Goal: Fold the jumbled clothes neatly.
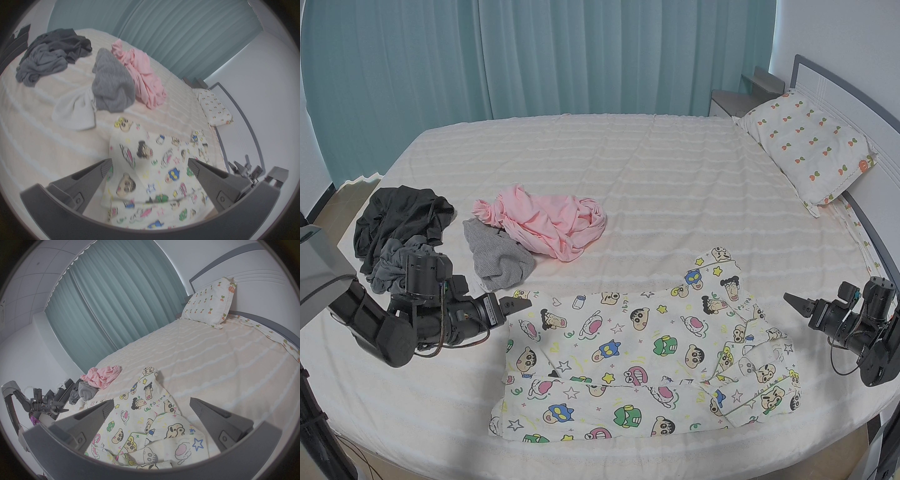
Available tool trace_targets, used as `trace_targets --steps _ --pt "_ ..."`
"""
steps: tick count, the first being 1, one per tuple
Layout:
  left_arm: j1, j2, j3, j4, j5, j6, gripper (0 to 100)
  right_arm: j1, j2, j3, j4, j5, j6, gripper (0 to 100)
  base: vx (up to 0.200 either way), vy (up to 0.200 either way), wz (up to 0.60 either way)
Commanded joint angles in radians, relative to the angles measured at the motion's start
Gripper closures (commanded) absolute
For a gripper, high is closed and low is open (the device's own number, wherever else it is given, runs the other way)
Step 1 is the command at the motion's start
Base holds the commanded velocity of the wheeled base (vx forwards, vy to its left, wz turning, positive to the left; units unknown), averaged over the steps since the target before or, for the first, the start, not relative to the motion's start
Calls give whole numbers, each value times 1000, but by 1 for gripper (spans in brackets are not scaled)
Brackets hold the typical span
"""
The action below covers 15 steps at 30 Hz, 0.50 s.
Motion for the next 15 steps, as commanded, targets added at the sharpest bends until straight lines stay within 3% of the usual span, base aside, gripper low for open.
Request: trace_targets --steps 1,5,12,15 --pt "9 175 -205 67 75 15 0 18 -4 19 -9 1 -1 0 0 0 0" --pt "9 243 -333 207 75 34 0 24 -7 22 -10 -1 -6 0 0 0 0" --pt "21 347 -372 202 74 175 0 24 -4 25 -10 -1 -12 0 0 0 0" --pt "24 356 -380 199 74 185 0 24 -4 26 -10 -1 -12 0 0 0 0"
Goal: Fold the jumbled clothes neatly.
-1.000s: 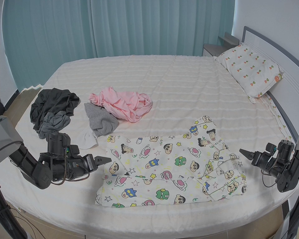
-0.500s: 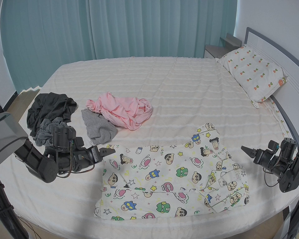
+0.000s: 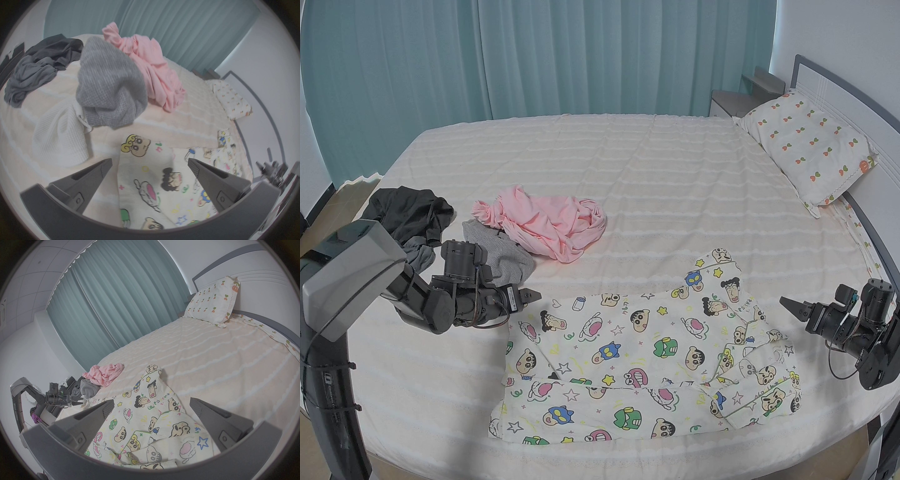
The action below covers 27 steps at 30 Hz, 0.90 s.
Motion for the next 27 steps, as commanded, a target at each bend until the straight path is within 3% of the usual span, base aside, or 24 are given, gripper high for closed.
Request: trace_targets --steps 1,25,26,27 --pt "10 87 -33 1 2 20 0 2 0 5 -1 2 -1 0 0 0 0" --pt "-16 182 -174 -59 13 -3 0 34 49 -6 2 5 -6 0 0 0 0" --pt "-14 182 -176 -60 17 -3 100 39 55 -20 8 6 -6 0 0 0 0" --pt "-14 179 -176 -60 23 -3 100 46 63 -43 16 8 -4 0 0 0 0"
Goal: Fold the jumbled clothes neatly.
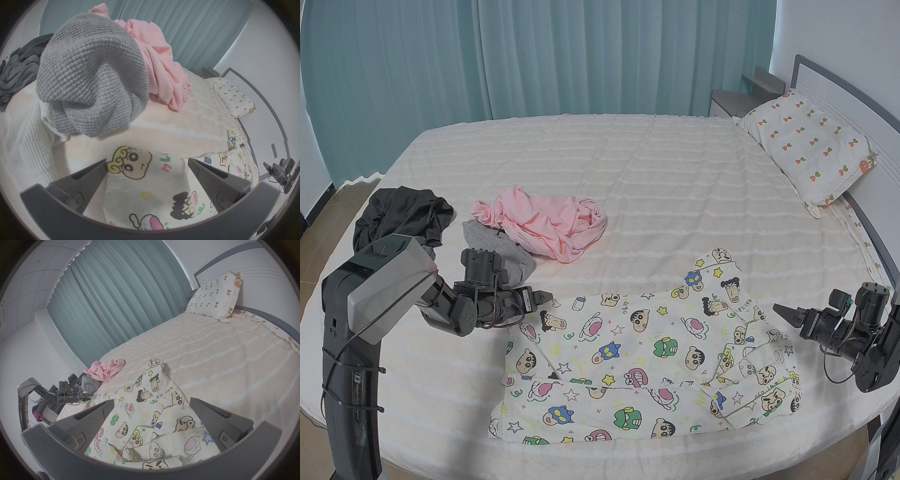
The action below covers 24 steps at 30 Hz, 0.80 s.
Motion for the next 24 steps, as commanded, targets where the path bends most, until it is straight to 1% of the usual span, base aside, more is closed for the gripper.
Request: trace_targets --steps 1,3,4,5,7,9,10,14,16,18,20,21,22,24 --pt "1 14 -9 -1 19 -2 100 28 44 -75 29 2 3 0 0 0 0" --pt "-2 11 -4 -3 55 -4 100 40 67 -192 123 -1 4 0 0 0 0" --pt "-2 11 -4 -3 61 -4 100 42 69 -221 155 -1 4 0 0 0 0" --pt "-5 9 -4 -4 82 -7 100 48 69 -316 289 -1 4 0 0 0 0" --pt "-12 6 -4 -4 108 -7 100 66 75 -463 488 -1 8 0 0 0 0" --pt "-14 5 -7 -4 114 -7 100 71 83 -529 559 2 11 0 0 0 0" --pt "-22 3 -9 -4 121 -7 100 75 113 -614 624 6 14 0 0 0 0" --pt "-46 -9 -7 -4 140 -16 100 111 225 -781 658 -3 21 0 0 0 0" --pt "-49 -12 -7 -4 140 -21 100 115 242 -804 664 -3 23 0 0 0 0" --pt "-60 -20 -7 -4 142 -27 100 146 297 -882 701 -3 26 0 0 0 0" --pt "-63 -24 -7 -4 142 -27 100 151 314 -916 718 -3 27 0 0 0 0" --pt "-65 -31 -3 -4 142 -28 100 158 328 -951 752 -3 27 0 0 0 0" --pt "-66 -31 -3 -4 142 -28 100 158 328 -953 755 -3 27 0 0 0 0" --pt "-66 -40 -1 -4 142 -30 100 169 345 -1013 850 -4 27 0 0 0 0"
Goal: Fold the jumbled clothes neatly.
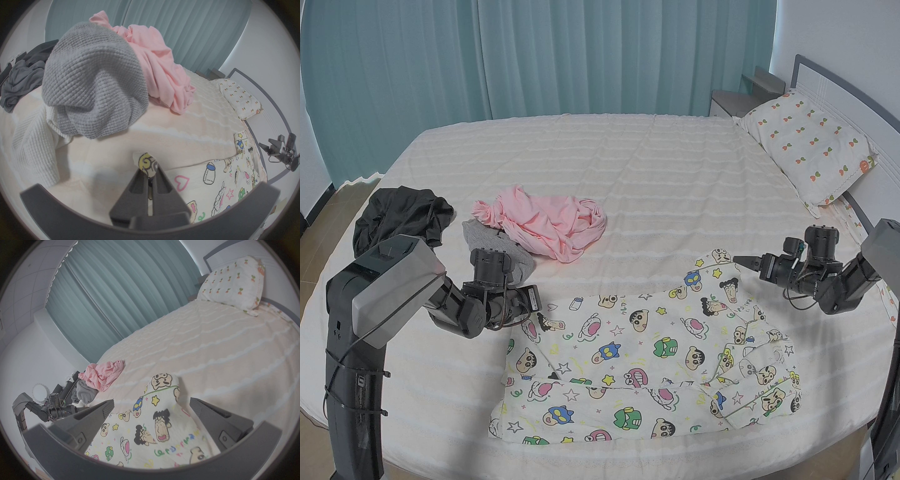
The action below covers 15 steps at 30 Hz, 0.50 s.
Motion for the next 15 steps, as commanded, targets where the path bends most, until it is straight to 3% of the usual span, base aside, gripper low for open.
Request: trace_targets --steps 1,15 --pt "-18 -33 7 -1 10 -7 100 46 123 -161 130 0 4 0 0 0 0" --pt "-34 -36 7 -2 24 -33 100 55 189 -302 211 -8 3 0 0 0 0"
